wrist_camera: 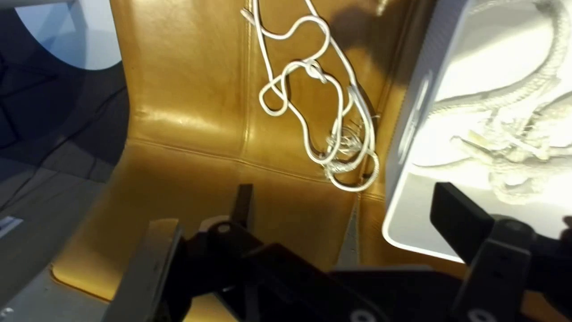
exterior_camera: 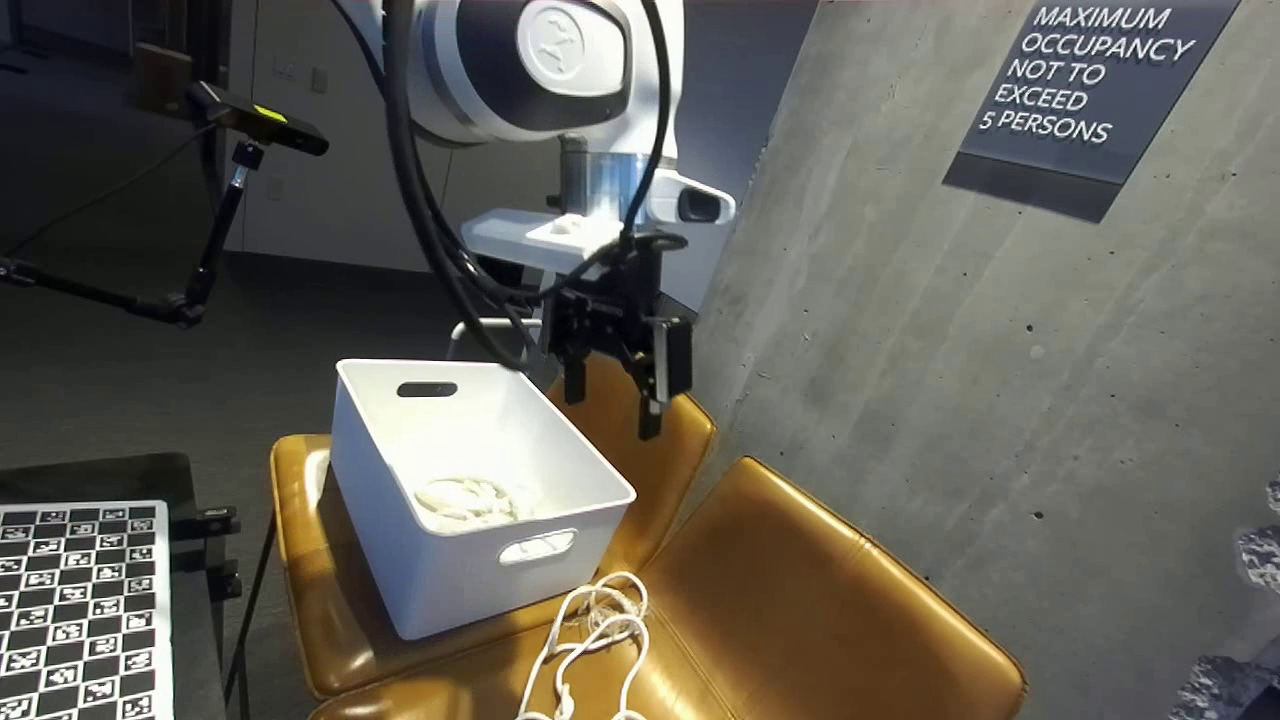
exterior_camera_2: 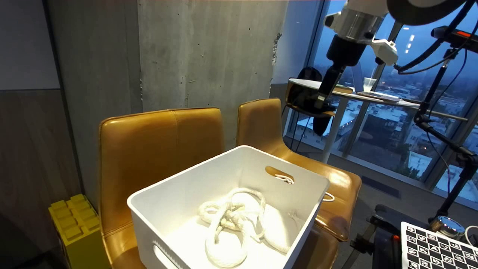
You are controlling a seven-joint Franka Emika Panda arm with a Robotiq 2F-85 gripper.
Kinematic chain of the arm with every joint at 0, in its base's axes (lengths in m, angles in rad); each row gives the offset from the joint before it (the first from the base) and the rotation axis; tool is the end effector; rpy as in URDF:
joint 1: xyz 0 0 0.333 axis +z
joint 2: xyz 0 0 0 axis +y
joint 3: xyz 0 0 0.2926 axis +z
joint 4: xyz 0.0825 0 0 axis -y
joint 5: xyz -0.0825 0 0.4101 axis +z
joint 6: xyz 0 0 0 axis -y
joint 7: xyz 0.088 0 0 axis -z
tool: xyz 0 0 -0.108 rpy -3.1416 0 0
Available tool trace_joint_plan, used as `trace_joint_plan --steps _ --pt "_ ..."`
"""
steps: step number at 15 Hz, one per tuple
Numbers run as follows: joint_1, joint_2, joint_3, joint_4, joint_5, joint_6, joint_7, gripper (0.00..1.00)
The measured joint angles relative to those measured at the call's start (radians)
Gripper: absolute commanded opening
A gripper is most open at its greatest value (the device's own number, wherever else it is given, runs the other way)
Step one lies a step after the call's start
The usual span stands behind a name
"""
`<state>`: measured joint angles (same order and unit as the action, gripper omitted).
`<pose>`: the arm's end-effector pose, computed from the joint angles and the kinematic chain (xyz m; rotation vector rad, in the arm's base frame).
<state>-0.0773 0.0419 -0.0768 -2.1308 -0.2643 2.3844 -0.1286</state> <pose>0.5810 -0.0928 0.3710 2.8905 0.2147 0.2616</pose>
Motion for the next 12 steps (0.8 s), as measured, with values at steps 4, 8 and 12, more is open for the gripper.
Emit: trace_joint_plan --steps 4,8,12 --pt "-0.066 0.099 -0.055 0.003 0.013 0.049 -0.057 1.00" --pt "-0.084 0.220 -0.065 0.025 0.012 0.099 -0.063 1.00" --pt "-0.068 0.358 -0.065 0.063 -0.004 0.194 -0.054 1.00"
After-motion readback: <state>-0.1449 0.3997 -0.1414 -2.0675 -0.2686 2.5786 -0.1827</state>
